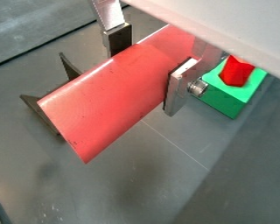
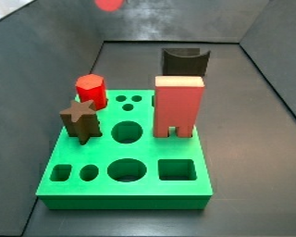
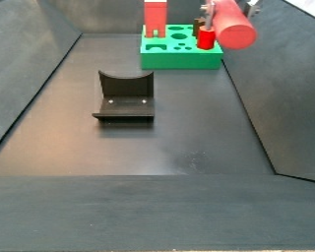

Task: Pick up the oval object. Move up. Place the oval object on the fixture. Regrasp the oval object. Move to above the board. Insert the oval object.
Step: Place the oval object on the fixture.

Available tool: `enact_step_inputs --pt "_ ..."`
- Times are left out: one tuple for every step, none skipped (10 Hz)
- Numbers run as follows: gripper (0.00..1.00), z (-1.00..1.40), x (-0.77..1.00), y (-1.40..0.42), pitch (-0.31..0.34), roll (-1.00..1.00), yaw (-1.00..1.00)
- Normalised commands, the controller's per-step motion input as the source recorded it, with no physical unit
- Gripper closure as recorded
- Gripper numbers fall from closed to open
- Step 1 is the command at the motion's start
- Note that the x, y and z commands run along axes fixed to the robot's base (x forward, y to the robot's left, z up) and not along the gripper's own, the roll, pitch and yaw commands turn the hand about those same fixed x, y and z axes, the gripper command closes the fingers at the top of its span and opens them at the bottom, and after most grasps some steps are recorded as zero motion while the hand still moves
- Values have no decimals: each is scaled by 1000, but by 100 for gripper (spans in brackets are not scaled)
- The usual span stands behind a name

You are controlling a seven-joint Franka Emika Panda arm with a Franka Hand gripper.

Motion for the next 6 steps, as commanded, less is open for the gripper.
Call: enact_step_inputs --pt "100 19 1000 -6 128 -178 -53" --pt "100 17 1000 -1 129 -173 -46" --pt "100 14 1000 1 124 -173 -43" --pt "100 12 1000 4 125 -176 -41" --pt "100 12 1000 4 129 -176 -41" --pt "100 11 1000 7 136 -179 -40"
